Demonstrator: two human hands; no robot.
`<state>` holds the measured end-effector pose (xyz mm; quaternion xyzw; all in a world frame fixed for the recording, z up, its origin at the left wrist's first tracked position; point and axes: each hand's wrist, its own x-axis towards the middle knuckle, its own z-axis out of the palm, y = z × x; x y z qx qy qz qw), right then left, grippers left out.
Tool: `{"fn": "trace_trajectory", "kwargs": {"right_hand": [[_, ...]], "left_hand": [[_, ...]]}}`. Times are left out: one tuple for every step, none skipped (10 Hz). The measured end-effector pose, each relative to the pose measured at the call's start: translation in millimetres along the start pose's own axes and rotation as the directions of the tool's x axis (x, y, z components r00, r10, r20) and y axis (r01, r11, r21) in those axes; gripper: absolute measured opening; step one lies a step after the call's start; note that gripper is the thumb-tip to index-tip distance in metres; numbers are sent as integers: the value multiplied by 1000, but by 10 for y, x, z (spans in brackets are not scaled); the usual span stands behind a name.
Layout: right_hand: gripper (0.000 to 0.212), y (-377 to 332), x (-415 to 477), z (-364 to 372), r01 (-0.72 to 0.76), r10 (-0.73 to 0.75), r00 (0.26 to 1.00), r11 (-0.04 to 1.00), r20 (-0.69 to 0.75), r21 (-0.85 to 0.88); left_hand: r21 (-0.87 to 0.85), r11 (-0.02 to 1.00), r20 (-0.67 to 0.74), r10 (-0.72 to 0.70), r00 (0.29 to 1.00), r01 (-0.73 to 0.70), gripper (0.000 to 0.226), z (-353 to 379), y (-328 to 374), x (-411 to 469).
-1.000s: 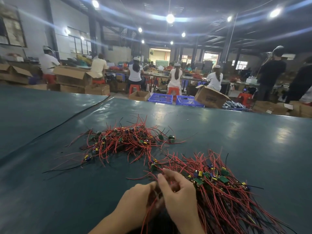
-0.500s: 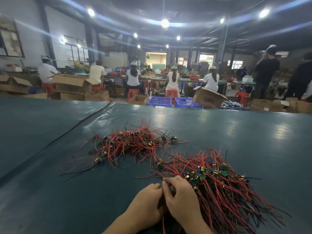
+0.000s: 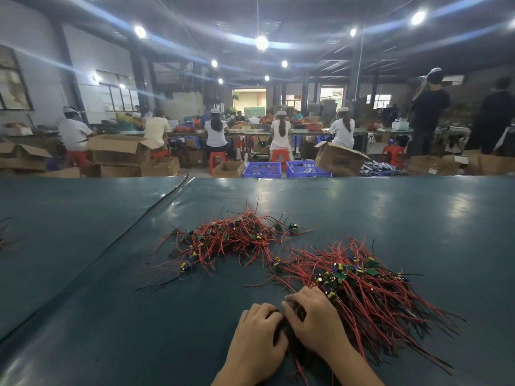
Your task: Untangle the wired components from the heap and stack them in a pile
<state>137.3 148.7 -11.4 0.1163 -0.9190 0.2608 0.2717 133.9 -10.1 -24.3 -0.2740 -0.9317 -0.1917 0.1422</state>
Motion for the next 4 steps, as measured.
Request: {"fn": "trace_trajectory", "kwargs": {"right_hand": [[23,-16,2,18,10,-11,1000,1000,-6,-28],[15,-23,17,24,20,-22,998,999,-60,-37],[14,-17,25,14,12,-5,991,999,-136,51],[13,-17,12,13,-40,67,985,986,-161,162]], "left_hand": [[-12,1000,-23,8,1000,-9,42,25,-27,3],[-38,999,17,3,1000,-2,39,37,-43,2],[-128,992,13,0,1000,2,37,21,-93,8],[-73,994,-69,81,994,-86,19,-91,-80,-33]]}}
